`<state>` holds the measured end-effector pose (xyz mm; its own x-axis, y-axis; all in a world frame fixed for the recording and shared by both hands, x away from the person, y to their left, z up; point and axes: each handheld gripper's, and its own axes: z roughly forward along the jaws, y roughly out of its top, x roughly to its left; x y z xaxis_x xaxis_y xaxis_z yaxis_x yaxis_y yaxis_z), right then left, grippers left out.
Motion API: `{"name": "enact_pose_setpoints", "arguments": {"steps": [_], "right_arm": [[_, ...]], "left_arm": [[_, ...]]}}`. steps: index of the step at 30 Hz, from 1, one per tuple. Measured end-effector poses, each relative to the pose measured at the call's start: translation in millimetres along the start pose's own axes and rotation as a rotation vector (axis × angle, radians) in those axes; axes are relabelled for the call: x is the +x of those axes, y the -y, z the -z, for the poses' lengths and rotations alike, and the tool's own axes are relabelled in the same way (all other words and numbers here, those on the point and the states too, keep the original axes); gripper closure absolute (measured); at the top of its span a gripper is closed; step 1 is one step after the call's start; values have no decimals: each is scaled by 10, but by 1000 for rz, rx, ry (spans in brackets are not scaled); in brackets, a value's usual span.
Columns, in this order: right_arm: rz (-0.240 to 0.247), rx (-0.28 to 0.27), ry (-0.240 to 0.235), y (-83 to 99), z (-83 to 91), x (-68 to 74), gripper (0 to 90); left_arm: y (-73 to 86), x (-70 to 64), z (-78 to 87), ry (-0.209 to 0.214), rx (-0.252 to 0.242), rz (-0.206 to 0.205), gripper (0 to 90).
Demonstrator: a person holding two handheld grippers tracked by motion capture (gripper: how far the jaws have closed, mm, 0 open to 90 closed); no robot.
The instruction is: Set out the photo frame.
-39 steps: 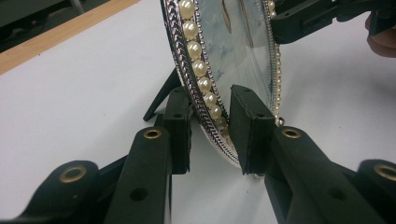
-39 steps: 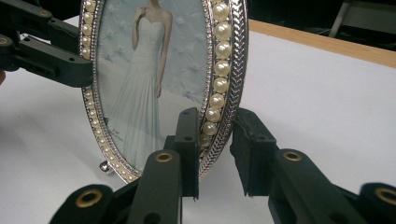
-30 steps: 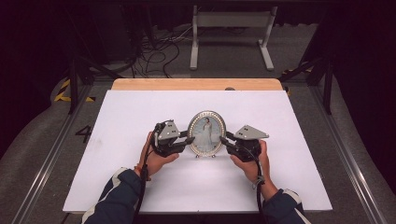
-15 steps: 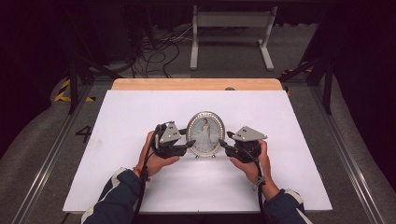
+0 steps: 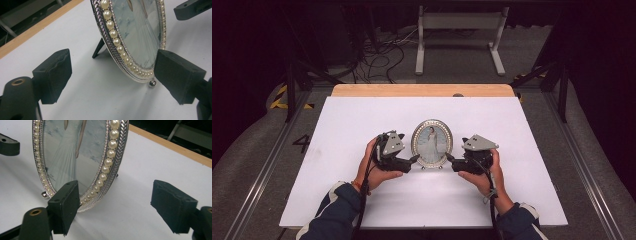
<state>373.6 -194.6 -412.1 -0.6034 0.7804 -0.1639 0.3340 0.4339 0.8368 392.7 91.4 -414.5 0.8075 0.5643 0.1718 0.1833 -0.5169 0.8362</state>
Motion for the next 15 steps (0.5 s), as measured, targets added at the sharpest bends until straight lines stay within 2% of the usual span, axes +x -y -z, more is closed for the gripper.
{"name": "enact_pose_setpoints", "arguments": {"steps": [5,10,15], "right_arm": [[12,7,-11,4,-4,5,179],[23,-2,-42,10,7,-2,170],[40,10,-25,28,33,-14,176]], "left_arm": [[20,-3,11,5,7,-8,124],[32,-3,39,5,16,-29,94],[61,9,93,-12,36,-53,90]]}}
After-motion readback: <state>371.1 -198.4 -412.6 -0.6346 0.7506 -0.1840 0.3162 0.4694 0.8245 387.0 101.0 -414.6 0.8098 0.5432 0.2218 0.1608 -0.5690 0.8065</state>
